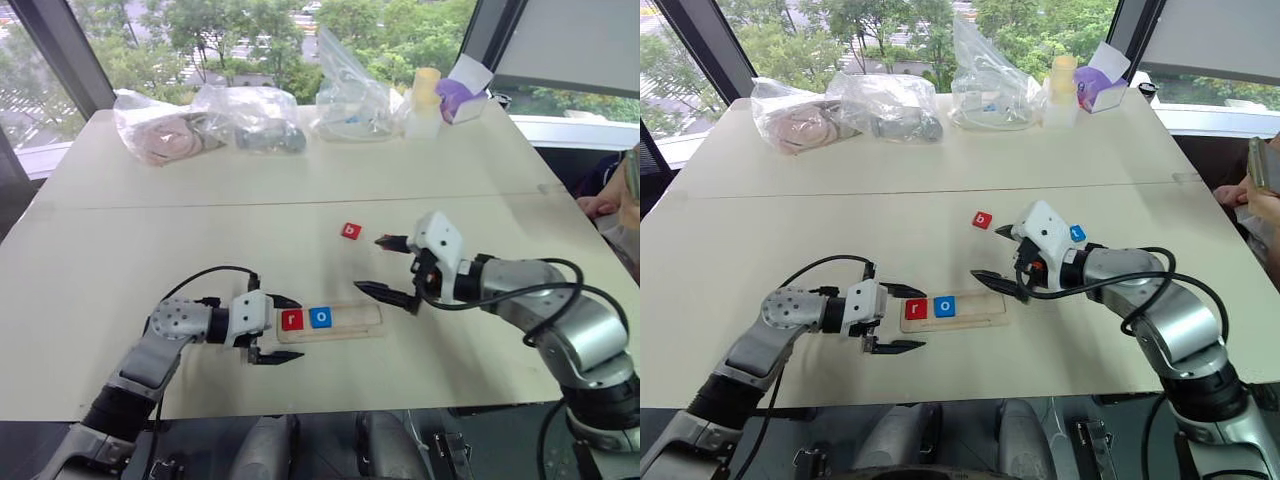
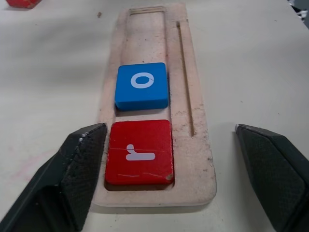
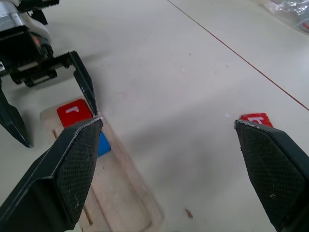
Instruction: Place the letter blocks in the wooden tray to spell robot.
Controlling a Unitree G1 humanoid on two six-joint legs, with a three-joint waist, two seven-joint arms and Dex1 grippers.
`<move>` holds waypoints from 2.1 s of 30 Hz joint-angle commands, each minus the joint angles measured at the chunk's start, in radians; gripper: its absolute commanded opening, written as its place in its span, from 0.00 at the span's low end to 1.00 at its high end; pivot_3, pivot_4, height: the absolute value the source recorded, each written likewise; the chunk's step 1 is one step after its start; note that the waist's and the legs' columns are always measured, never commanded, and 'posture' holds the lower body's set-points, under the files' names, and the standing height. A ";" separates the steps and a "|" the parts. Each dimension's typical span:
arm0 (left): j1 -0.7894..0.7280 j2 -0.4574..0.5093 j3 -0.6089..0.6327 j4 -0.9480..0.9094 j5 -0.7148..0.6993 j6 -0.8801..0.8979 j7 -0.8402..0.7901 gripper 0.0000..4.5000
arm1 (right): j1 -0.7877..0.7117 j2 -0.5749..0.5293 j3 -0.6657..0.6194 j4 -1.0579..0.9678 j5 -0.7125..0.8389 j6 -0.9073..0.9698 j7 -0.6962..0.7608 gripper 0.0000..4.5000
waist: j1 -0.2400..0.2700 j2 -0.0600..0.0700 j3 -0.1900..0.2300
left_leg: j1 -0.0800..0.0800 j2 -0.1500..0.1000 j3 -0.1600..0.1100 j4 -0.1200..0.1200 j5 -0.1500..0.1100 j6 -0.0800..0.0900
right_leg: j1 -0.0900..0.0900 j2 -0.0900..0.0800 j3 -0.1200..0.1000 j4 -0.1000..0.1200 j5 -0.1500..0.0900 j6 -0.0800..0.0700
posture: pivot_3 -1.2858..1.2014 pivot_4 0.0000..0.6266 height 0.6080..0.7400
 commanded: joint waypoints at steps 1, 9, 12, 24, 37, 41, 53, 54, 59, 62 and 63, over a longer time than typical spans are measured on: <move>0.050 0.022 0.014 -0.012 -0.009 0.035 0.021 0.99 | -0.039 0.017 0.016 0.014 -0.019 -0.039 0.016 1.00 | -0.002 0.000 0.000 | -0.001 0.000 0.000 0.000 0.000 0.000 | -0.001 0.000 0.000 0.000 0.000 0.000 | 0.52 0.24 1.00; 0.109 0.031 0.089 -0.116 -0.032 -0.030 0.109 0.99 | -0.097 0.062 0.062 0.090 -0.043 -0.069 0.052 1.00 | -0.003 0.000 0.000 | -0.012 0.000 0.000 0.001 0.000 0.000 | -0.015 0.001 0.000 0.003 0.001 -0.001 | 0.52 0.24 1.00; 0.136 0.037 0.125 -0.179 -0.057 -0.010 0.143 0.99 | -0.131 0.101 0.091 0.153 -0.080 -0.054 0.018 1.00 | -0.001 0.000 0.001 | -0.013 0.000 0.000 0.001 0.000 0.000 | -0.015 0.001 0.000 0.003 0.001 -0.001 | 0.52 0.24 1.00; 0.297 0.140 0.308 -0.416 -0.182 0.150 0.201 0.99 | -0.329 0.292 0.119 0.466 -0.236 -0.003 -0.178 1.00 | -0.015 0.000 0.002 | -0.013 0.000 0.001 0.000 0.001 -0.001 | -0.016 0.002 0.001 0.003 0.001 -0.002 | 0.52 0.24 1.00; 0.331 0.127 0.312 -0.498 -0.202 0.230 0.280 0.99 | -0.486 0.432 0.066 0.632 -0.281 0.152 -0.311 1.00 | -0.029 0.001 0.002 | -0.013 0.000 0.001 -0.001 0.001 -0.001 | -0.018 0.006 0.001 0.005 0.002 -0.001 | 0.52 0.24 1.00; 0.330 0.121 0.309 -0.506 -0.205 0.240 0.299 0.99 | -0.517 0.524 -0.003 0.636 -0.281 0.268 -0.432 1.00 | -0.029 0.001 0.002 | -0.013 0.000 0.001 -0.001 0.001 -0.002 | -0.018 0.006 0.001 0.006 0.002 -0.002 | 0.52 0.24 1.00; 0.310 0.101 0.284 -0.499 -0.202 0.248 0.323 0.99 | -0.790 0.862 -0.266 0.794 -0.401 0.563 -0.909 1.00 | -0.031 0.001 0.002 | -0.013 0.000 0.000 -0.011 0.006 -0.009 | -0.025 0.007 0.001 0.008 0.006 -0.002 | 0.52 0.24 1.00; 0.309 0.098 0.283 -0.498 -0.201 0.248 0.325 0.99 | -0.833 0.891 -0.333 0.839 -0.406 0.585 -0.963 1.00 | -0.032 0.001 0.002 | -0.013 0.000 0.000 -0.012 0.006 -0.009 | -0.025 0.007 0.002 0.008 0.006 -0.002 | 0.52 0.24 1.00; 0.309 0.090 0.279 -0.495 -0.197 0.246 0.337 0.99 | -0.941 0.946 -0.530 0.997 -0.417 0.573 -1.148 1.00 | -0.034 0.002 0.002 | -0.013 0.000 0.000 -0.013 0.006 -0.009 | -0.026 0.007 0.002 0.009 0.006 -0.002 | 0.52 0.24 1.00; 0.312 0.083 0.276 -0.498 -0.193 0.244 0.345 0.99 | -0.983 0.948 -0.597 1.083 -0.399 0.559 -1.207 1.00 | -0.035 0.002 0.002 | -0.013 0.000 0.001 -0.013 0.006 -0.009 | -0.026 0.007 0.002 0.009 0.006 -0.002 | 0.52 0.24 1.00; 0.316 0.080 0.276 -0.500 -0.190 0.242 0.349 0.99 | -1.000 0.946 -0.619 1.120 -0.392 0.554 -1.226 1.00 | -0.039 0.002 0.002 | -0.013 0.000 0.001 -0.013 0.006 -0.009 | -0.026 0.007 0.002 0.009 0.006 -0.002 | 0.52 0.24 1.00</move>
